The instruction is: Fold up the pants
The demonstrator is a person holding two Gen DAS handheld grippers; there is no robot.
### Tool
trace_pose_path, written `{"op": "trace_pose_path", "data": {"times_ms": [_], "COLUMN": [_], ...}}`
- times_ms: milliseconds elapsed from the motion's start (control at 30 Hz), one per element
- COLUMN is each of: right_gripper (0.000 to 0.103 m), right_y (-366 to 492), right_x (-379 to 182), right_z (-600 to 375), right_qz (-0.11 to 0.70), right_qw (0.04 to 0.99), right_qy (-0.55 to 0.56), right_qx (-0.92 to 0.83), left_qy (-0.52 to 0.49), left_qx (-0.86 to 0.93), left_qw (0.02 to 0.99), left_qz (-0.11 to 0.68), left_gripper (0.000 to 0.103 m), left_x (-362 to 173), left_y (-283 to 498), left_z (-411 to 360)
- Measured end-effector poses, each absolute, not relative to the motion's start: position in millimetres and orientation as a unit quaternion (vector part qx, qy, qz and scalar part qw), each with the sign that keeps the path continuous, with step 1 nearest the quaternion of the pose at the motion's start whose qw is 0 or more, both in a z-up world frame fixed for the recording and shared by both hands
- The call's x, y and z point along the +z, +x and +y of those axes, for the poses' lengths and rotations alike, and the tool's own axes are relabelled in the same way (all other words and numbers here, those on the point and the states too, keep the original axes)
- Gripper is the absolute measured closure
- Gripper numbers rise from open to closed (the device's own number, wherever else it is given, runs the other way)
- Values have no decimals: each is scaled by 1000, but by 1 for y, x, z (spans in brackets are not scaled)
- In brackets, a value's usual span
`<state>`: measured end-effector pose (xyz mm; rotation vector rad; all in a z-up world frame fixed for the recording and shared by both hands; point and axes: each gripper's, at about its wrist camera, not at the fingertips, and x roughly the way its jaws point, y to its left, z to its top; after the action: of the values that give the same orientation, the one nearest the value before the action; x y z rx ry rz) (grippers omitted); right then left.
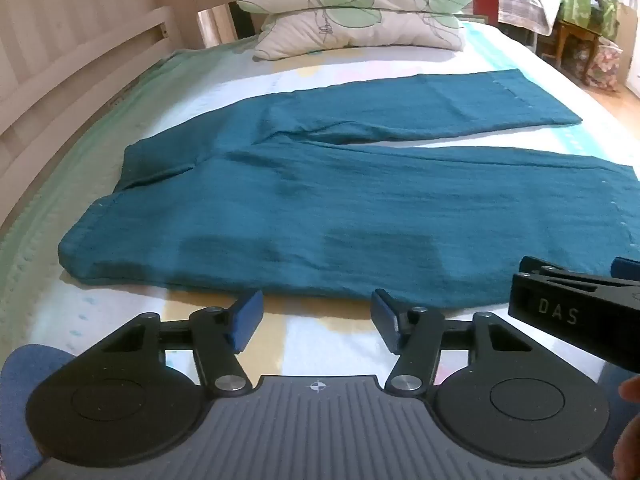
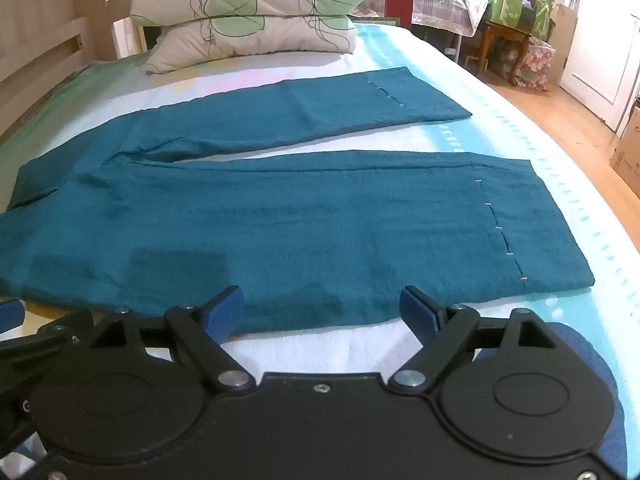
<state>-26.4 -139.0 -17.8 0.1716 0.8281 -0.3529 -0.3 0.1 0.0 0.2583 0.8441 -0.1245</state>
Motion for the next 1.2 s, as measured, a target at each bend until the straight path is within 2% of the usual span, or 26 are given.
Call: {"op": "trace_pose_path", "data": {"times_ms": [1200], "right_gripper": [17], "right_y": [-25], "right_x": [-20], "right_z": [-139], "right_qz": [405], "right_qw": [894], "right_qy": [85], "right_qx": [-171], "left_qy": [115], "left_qx": [-68], "left_qw": [891], "left_qz": [434], "left_gripper": [45], "left_x": [-8], "left_y": [0], "left_z": [2]}}
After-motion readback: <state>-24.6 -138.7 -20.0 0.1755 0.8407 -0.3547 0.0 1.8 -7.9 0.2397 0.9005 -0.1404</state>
